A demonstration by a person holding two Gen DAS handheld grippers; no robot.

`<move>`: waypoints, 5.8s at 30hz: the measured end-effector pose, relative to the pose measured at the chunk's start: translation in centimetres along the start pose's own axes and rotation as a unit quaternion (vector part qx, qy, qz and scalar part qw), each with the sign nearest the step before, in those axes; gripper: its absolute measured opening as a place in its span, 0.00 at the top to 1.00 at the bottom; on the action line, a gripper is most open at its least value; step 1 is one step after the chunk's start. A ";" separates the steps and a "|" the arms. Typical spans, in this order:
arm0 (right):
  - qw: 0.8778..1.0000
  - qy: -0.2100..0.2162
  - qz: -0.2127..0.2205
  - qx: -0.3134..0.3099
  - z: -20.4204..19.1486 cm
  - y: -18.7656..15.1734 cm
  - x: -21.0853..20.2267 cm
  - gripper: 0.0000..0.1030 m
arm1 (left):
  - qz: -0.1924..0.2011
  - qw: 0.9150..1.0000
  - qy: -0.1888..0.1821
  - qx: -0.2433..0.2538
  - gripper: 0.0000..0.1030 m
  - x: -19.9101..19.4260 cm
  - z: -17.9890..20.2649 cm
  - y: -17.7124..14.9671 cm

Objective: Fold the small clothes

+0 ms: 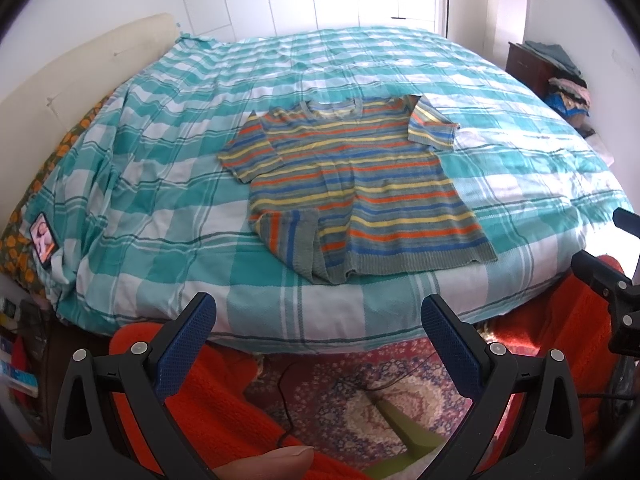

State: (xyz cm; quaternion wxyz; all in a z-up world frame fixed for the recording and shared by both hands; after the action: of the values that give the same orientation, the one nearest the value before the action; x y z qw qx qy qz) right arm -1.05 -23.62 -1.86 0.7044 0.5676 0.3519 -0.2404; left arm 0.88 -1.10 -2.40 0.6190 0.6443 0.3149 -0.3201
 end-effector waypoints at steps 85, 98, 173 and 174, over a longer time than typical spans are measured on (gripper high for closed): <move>0.992 -0.039 -0.105 0.059 -4.2 3.7 12.8 0.00 | -0.036 0.993 0.025 -0.112 0.00 34.2 -24.9 10.3; 0.991 -0.050 -0.121 0.028 -7.5 5.0 14.0 0.00 | -0.036 0.993 0.026 -0.111 0.00 34.2 -24.8 10.3; 0.942 0.258 -0.085 0.198 7.6 -4.3 20.3 0.24 | -0.130 0.923 -0.348 -0.104 0.25 18.5 -14.9 1.4; 0.940 0.266 -0.086 0.197 7.4 -4.2 20.6 0.27 | -0.144 0.920 -0.348 -0.113 0.25 19.4 -14.1 1.2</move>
State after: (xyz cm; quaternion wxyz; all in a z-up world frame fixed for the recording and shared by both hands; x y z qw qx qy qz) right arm 10.59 -30.58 -19.52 0.4354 0.7061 0.5195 -0.2049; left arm 13.75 13.13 -16.88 0.7053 0.3664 0.2030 -0.5720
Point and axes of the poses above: each gripper's, at about its wrist camera, not at the fingertips, and x roughly the way its jaws point, z to its right, y to its top, the point moved 2 cm from there along x, roughly the way its jaws point, and after that the axes turned 8 degrees about -x, right-handed, at the moved point
